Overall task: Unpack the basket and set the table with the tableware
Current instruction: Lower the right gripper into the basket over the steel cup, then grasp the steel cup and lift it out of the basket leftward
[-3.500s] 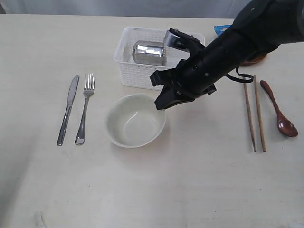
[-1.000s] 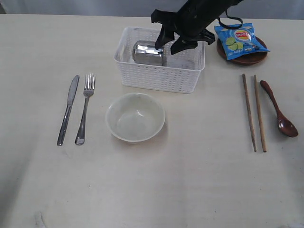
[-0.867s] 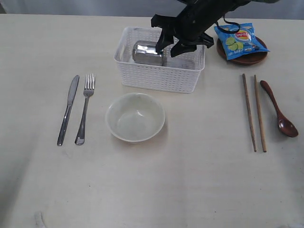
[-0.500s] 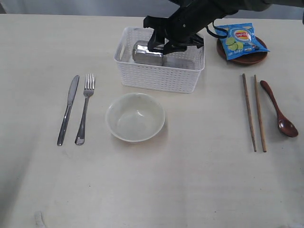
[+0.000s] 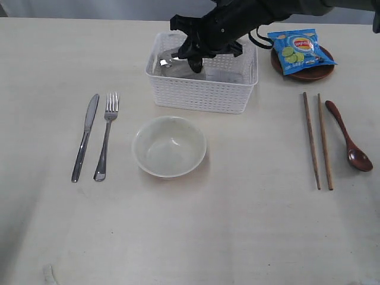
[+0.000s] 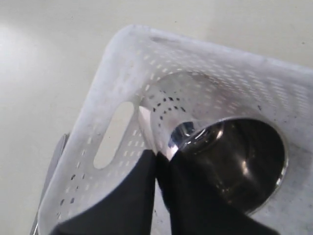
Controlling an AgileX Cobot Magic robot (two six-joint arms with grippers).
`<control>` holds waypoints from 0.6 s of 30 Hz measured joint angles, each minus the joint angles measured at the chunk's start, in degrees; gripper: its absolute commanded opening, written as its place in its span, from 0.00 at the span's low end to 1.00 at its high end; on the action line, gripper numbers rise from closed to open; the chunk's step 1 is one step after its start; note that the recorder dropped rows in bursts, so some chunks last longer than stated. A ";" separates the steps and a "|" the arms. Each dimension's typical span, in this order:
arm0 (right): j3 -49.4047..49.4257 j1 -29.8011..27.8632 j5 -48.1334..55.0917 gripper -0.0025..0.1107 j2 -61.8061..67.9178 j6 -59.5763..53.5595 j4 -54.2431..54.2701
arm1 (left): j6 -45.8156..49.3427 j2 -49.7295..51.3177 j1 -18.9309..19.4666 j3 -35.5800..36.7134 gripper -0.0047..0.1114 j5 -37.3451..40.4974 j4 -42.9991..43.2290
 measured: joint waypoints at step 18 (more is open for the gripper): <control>0.40 1.79 14.88 0.02 -20.27 -7.09 -5.16 | 0.00 0.00 0.00 0.00 0.04 0.00 0.00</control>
